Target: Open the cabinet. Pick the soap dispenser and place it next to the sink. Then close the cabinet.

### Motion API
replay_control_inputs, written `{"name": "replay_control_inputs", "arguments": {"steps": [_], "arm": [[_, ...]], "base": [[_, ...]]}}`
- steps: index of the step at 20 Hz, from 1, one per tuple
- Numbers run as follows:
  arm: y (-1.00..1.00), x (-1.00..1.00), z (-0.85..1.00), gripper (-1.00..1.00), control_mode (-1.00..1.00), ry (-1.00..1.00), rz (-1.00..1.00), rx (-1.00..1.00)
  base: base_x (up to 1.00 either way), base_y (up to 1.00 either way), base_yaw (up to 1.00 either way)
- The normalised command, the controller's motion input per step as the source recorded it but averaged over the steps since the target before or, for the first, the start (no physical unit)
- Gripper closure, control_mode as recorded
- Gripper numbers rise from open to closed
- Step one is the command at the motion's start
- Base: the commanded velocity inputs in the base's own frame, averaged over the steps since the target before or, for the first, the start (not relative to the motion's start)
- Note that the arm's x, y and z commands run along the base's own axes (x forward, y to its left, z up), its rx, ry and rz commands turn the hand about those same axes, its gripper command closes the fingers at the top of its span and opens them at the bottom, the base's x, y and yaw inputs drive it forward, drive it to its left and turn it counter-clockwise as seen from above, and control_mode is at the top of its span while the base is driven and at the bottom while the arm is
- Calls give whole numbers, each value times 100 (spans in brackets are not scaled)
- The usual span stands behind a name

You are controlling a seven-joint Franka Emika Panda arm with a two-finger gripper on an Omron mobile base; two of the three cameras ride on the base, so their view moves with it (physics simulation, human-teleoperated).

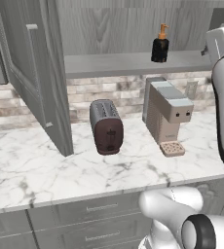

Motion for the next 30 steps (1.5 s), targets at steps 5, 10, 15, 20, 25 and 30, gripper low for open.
{"name": "replay_control_inputs", "arguments": {"steps": [5, 10, 15, 20, 25, 30], "arm": [[0, 18, 0, -100, -100, -3, 20, -29], [0, 17, 0, -100, -100, -11, 18, -30], [0, 27, 0, -100, -100, -14, 15, -27], [2, 28, 0, -100, -100, -7, 10, -27], [2, 38, 0, -100, -100, -3, 3, -25], [0, 45, 5, -100, -100, 3, 6, -16]], "base": [[0, 0, 0], [0, 0, 0], [0, 0, 0], [0, 0, 0], [0, 0, 0], [0, 0, 0]]}}
